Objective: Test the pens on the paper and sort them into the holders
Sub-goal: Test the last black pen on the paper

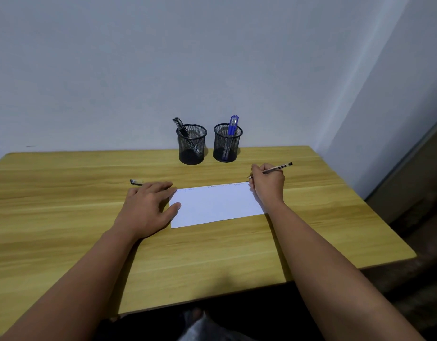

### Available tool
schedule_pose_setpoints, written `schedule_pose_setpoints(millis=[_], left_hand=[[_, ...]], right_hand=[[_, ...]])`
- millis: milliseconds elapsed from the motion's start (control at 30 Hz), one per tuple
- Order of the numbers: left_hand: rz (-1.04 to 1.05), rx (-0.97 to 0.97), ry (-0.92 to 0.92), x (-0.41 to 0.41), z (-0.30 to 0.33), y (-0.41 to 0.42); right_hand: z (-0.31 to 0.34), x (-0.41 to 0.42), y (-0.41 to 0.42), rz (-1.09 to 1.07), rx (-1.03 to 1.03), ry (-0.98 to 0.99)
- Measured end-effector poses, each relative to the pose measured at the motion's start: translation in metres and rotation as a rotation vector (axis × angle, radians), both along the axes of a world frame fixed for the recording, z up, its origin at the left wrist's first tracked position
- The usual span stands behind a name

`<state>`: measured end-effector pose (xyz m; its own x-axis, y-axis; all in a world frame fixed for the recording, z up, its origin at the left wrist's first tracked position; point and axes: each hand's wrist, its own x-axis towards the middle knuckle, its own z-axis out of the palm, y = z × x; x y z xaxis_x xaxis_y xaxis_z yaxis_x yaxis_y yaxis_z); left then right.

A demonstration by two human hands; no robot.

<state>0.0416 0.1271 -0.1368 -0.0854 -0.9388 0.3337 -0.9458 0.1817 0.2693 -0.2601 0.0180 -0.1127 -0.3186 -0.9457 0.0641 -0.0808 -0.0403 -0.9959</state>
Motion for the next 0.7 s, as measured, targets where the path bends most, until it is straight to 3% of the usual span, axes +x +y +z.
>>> schedule_pose_setpoints(millis=[500,700], left_hand=[[0.001,0.044,0.027,0.001,0.001,0.000],[0.054,-0.041,0.216,0.004,0.013,-0.001]], right_hand=[[0.024,0.004,0.003,0.266,0.076,-0.022],[0.048,0.033,0.006,0.255,-0.050,0.068]])
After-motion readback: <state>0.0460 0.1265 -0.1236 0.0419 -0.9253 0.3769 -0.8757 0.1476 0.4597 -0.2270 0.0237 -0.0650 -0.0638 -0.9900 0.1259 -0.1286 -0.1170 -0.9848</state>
